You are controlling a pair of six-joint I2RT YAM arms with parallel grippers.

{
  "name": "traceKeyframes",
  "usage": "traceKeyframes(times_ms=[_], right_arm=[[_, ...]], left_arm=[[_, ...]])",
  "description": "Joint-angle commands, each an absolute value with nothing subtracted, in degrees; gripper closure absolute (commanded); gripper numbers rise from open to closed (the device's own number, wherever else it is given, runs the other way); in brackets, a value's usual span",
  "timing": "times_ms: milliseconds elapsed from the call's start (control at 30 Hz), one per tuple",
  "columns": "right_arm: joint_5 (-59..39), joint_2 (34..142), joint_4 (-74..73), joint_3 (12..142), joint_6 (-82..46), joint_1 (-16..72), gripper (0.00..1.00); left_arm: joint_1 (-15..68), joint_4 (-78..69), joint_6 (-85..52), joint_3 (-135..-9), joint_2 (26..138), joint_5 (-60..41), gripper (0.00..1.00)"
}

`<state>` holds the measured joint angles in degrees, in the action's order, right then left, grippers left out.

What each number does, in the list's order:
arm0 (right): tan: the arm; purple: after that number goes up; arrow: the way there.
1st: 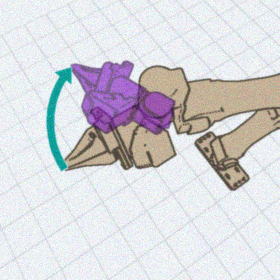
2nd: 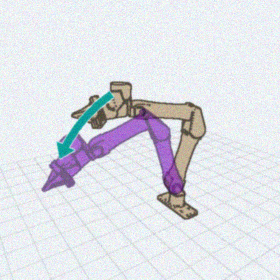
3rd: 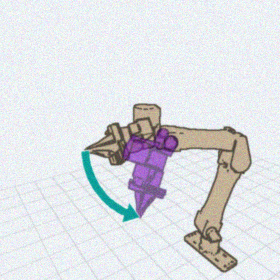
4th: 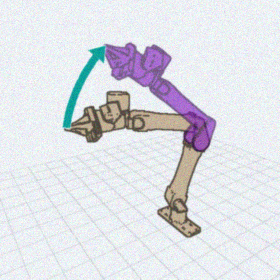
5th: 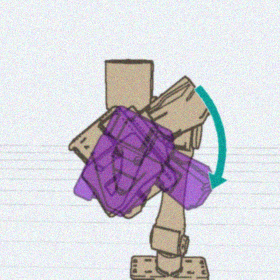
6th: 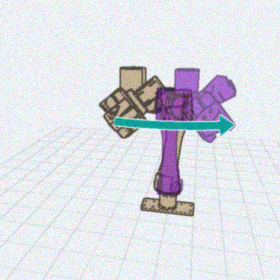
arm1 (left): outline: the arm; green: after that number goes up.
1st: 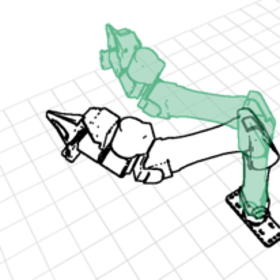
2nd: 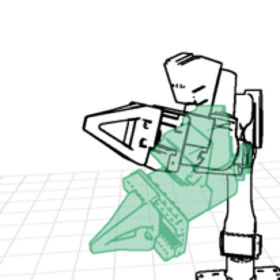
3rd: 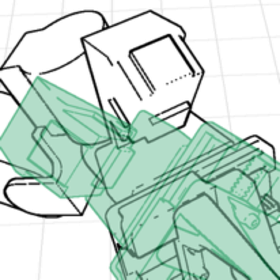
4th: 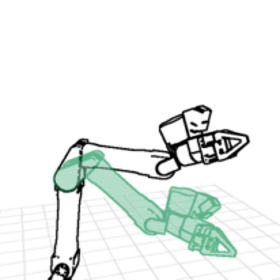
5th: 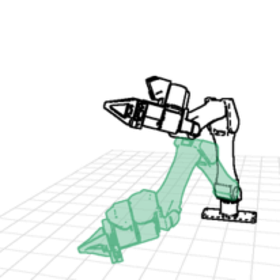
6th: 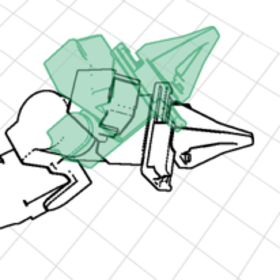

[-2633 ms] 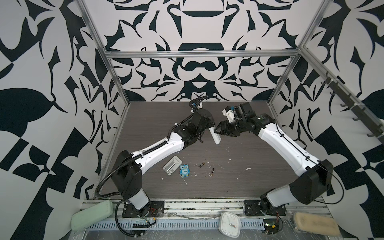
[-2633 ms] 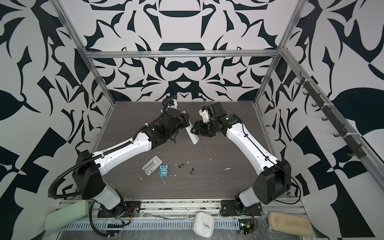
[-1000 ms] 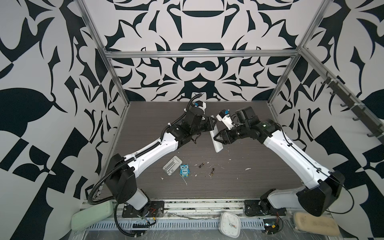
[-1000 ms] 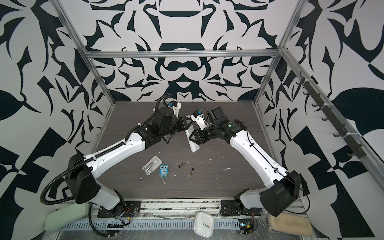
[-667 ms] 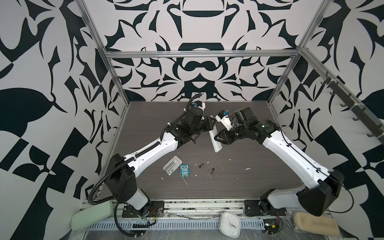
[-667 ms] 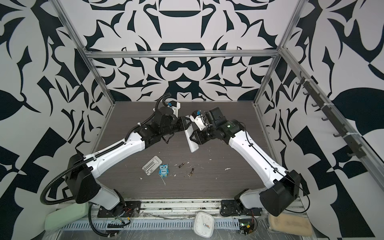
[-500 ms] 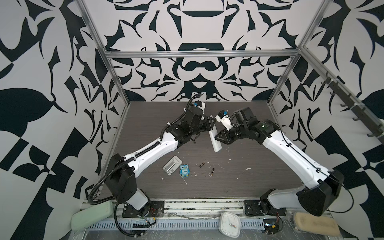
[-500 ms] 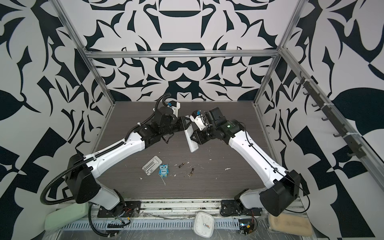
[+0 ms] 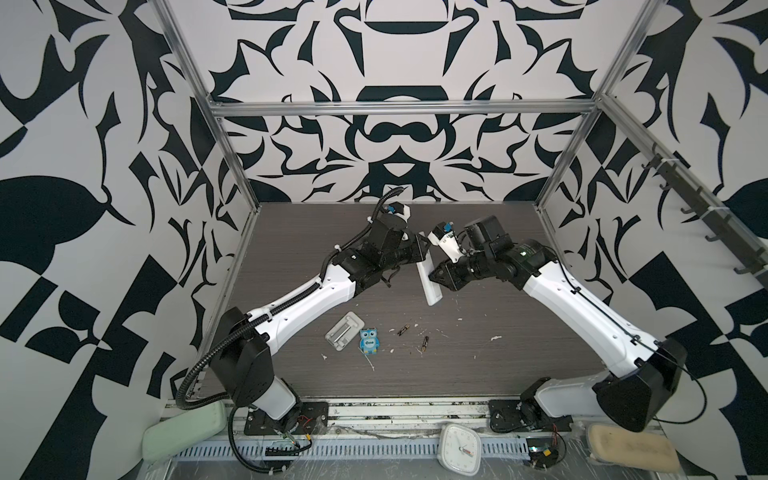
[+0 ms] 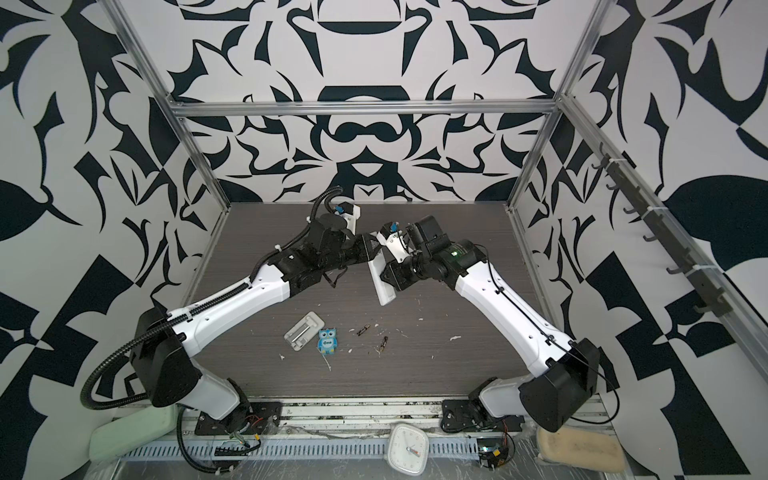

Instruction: Load the batteries into the remote control

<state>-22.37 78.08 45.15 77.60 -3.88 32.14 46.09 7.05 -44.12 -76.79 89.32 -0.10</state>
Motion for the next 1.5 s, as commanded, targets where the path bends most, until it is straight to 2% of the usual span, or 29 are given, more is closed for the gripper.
traceKeyframes(times_ms=[0, 100, 200, 300, 333, 400, 500, 700, 1200, 1467], right_arm=[[-21.05, 78.11, 45.15, 78.88, -4.02, 32.56, 0.77], [-20.76, 78.00, 46.14, 80.11, -6.00, 32.20, 0.63], [-22.33, 77.01, 46.38, 80.16, -11.70, 30.66, 0.39], [-26.93, 77.25, 46.89, 78.83, -18.87, 27.37, 0.26], [-29.77, 77.21, 46.16, 77.59, -21.73, 25.60, 0.24], [-36.20, 76.69, 43.00, 74.15, -27.61, 21.12, 0.22], [-40.08, 76.97, 42.12, 73.20, -30.96, 16.86, 0.20], [-45.25, 79.47, 36.04, 73.83, -39.26, 15.88, 0.16], [-46.96, 82.87, 29.62, 71.98, -44.19, 15.95, 0.10], [-43.81, 85.20, 32.51, 72.32, -41.63, 16.70, 0.09]], left_arm=[[45.89, 6.83, -43.68, -78.53, 87.77, 0.49, 1.00], [45.71, 6.86, -43.81, -77.76, 86.98, 1.47, 1.00], [45.61, 6.05, -44.49, -76.30, 85.76, 3.31, 1.00], [45.56, 3.94, -45.55, -74.88, 84.72, 5.50, 1.00], [45.60, 3.18, -45.89, -74.35, 84.50, 6.45, 1.00], [45.55, 1.42, -46.96, -73.26, 83.90, 8.97, 1.00], [45.79, -0.48, -48.29, -72.08, 83.58, 12.10, 1.00], [46.83, -2.20, -50.01, -72.42, 84.50, 17.85, 1.00], [47.11, -4.17, -52.70, -76.38, 90.25, 18.44, 1.00], [47.11, -4.83, -53.18, -76.29, 90.67, 17.85, 1.00]])
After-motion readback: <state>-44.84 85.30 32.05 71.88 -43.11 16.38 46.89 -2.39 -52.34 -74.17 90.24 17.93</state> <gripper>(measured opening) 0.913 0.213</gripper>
